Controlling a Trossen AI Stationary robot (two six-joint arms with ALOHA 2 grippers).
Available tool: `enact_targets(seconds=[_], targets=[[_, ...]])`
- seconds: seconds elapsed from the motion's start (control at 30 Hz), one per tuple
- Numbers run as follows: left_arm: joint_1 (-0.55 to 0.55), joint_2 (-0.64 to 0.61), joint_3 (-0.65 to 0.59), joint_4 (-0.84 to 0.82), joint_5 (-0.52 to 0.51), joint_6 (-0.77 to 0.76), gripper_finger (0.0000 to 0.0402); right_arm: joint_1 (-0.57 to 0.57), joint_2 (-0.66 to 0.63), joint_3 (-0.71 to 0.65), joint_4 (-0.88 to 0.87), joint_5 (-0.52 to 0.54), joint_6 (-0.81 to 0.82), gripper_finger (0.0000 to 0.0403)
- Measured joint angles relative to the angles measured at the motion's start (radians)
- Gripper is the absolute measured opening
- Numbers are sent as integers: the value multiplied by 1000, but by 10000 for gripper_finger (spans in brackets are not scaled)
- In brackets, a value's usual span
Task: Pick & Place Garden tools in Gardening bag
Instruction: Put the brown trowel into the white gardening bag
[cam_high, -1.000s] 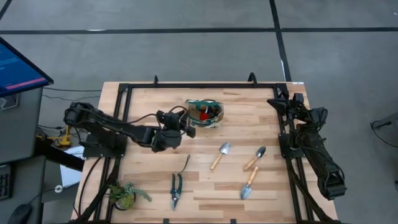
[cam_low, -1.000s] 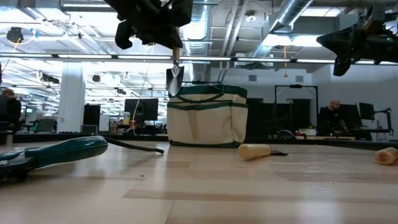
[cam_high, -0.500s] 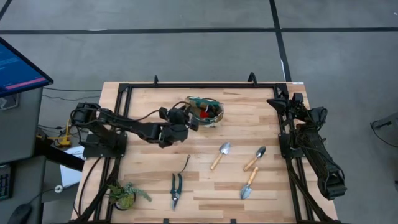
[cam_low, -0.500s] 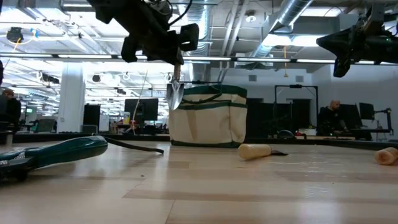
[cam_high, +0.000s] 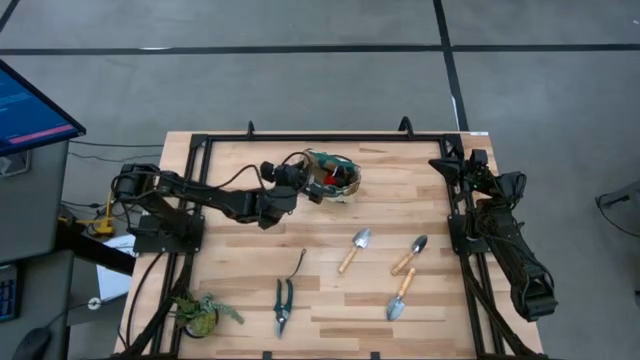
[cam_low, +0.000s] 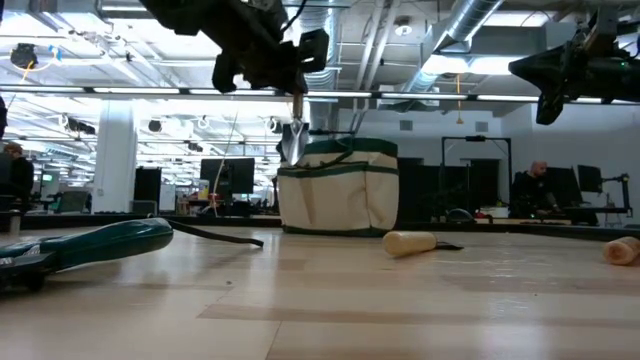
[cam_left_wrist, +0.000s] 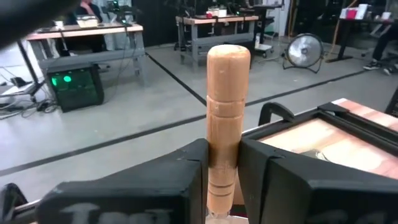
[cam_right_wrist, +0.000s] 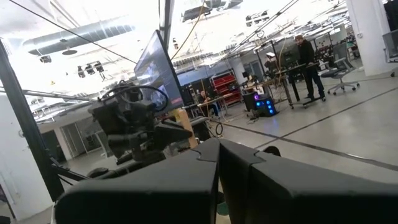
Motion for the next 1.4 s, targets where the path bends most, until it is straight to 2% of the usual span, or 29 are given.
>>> enact_targets(seconds=[0.1, 0.27, 0.33, 1.2, 1.4], targets=[[2, 0, -29, 71, 10, 51, 32, 0, 0, 0, 0, 0, 0, 0], [9, 0, -87, 310, 114, 207, 32, 0, 0, 0, 0, 0, 0, 0], [16, 0, -103, 359, 121, 258, 32, 0, 0, 0, 0, 0, 0, 0], [67, 0, -260, 468, 200, 268, 37, 0, 0, 0, 0, 0, 35, 0], [87, 0, -308, 494, 244, 217, 39, 0, 0, 0, 1, 0, 34, 0]])
